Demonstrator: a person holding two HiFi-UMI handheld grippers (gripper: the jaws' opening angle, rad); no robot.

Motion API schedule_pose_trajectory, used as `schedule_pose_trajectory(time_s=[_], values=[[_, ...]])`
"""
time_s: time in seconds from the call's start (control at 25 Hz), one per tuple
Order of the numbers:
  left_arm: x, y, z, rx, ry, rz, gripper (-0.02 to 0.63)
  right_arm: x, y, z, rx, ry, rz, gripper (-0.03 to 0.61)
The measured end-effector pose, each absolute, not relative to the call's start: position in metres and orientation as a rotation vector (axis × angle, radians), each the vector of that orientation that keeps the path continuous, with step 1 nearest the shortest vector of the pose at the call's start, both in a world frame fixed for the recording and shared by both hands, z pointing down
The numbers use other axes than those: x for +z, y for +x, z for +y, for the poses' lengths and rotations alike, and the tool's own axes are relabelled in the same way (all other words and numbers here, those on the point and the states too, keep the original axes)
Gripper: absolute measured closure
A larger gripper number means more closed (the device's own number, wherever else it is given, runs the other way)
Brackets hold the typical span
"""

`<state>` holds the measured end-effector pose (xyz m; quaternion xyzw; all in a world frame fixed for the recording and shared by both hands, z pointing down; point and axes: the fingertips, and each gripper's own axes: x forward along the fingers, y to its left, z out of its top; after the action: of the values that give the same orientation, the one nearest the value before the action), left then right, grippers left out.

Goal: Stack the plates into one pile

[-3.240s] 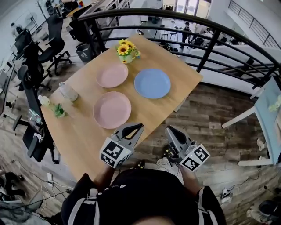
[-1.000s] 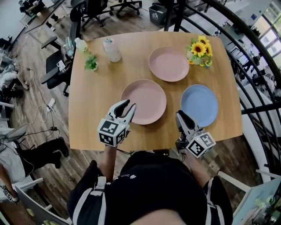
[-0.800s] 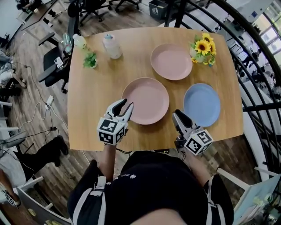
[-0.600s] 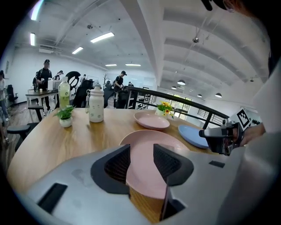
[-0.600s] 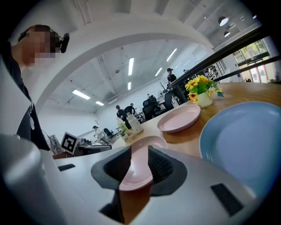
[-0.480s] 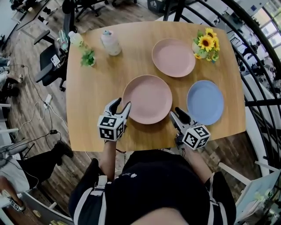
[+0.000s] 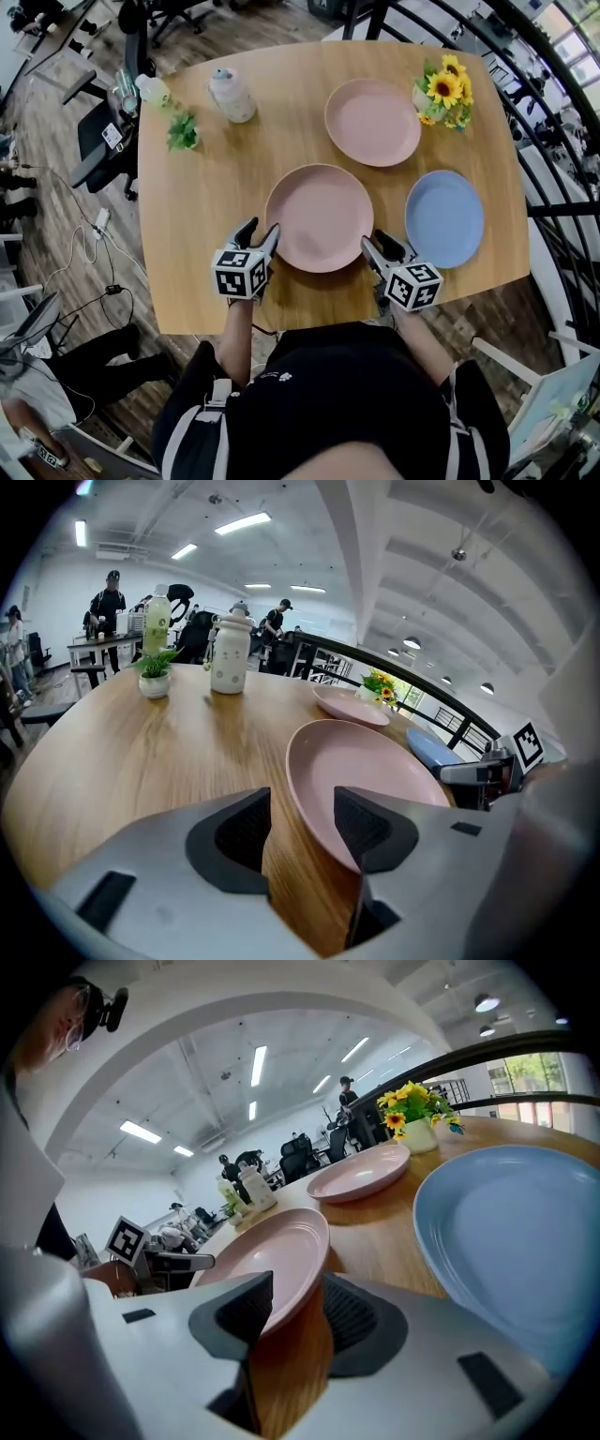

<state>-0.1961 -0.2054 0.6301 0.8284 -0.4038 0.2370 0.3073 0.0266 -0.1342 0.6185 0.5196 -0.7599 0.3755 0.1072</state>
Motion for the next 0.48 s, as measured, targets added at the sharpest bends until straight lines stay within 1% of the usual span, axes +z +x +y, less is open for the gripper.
schedule_pose_trajectory(time_s=[0.28, 0.48], values=[[0.641, -0.191, -0.204, 0.613, 2.172, -0.995, 0.422, 0.634, 0.028, -0.14, 1.076, 1.53, -2.16, 0.399], [0.648, -0.181, -0.202, 0.605, 2.174, -0.952, 0.423, 0.635, 0.018, -0.145, 1.128, 1.515, -2.176, 0.407]])
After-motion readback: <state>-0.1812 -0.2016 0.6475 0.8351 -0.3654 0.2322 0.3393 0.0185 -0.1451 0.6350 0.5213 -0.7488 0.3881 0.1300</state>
